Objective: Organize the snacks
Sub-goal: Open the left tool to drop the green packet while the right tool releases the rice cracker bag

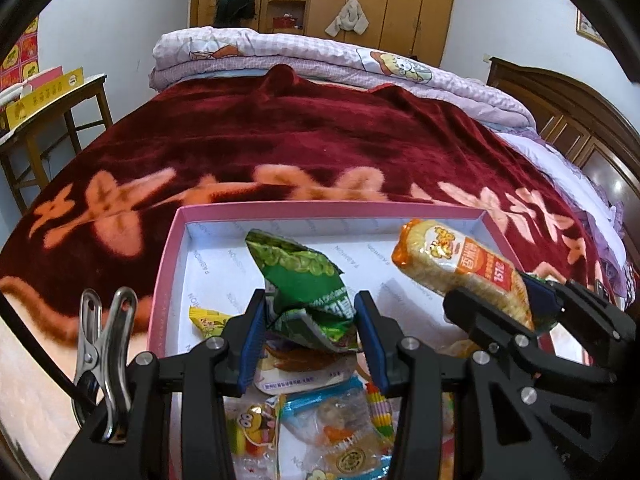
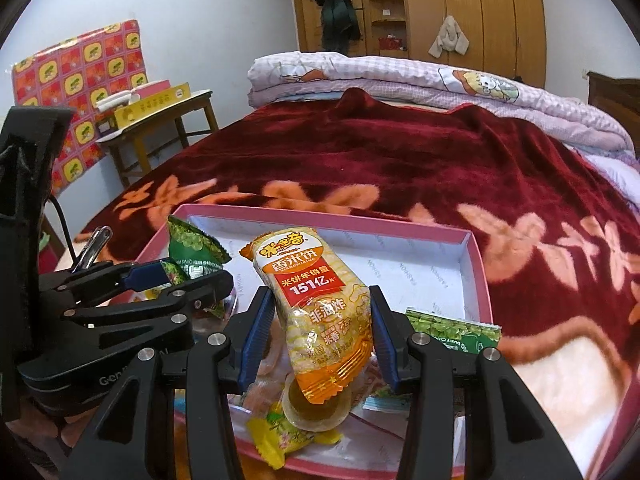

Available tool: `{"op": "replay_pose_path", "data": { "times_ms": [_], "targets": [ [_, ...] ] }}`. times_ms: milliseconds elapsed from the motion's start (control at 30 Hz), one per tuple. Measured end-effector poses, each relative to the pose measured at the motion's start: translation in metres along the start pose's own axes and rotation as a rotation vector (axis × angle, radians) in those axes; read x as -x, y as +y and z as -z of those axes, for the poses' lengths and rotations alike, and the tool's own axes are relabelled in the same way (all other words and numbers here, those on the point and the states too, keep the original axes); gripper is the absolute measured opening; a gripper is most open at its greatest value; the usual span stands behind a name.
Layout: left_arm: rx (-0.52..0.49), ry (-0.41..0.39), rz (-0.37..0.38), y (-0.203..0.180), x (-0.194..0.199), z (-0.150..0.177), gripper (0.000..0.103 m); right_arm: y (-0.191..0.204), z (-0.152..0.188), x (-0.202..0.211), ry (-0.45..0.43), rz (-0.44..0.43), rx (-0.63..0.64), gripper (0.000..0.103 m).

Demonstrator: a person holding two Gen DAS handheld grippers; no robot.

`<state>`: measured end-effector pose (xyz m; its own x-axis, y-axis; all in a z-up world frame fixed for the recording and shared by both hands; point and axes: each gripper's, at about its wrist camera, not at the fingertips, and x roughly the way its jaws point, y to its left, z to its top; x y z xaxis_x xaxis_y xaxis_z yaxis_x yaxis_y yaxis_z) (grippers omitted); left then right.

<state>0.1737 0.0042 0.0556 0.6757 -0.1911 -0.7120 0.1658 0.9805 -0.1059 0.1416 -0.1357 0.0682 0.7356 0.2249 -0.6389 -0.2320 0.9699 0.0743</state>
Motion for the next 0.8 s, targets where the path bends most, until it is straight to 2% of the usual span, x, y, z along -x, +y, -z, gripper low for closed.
{"op": "replay_pose_path", "data": {
  "times_ms": [400, 667, 800],
  "targets": [
    [0.0, 0.015, -0.002, 0.003, -0.001, -0.002, 0.047, 0.002, -0.001, 0.0, -0.006, 0.017, 0.002, 0.05],
    [0.007, 0.0, -0.011, 0.008, 0.008, -0.001, 0.049, -0.001, -0.002, 0.004, -0.006, -0.016, -0.028, 0.062],
    [0.007, -0.005, -0.031, 0.008, 0.012, 0.001, 0.055, 0.001, 0.0, 0.008, -0.012, -0.014, -0.029, 0.066]
  ]
}}
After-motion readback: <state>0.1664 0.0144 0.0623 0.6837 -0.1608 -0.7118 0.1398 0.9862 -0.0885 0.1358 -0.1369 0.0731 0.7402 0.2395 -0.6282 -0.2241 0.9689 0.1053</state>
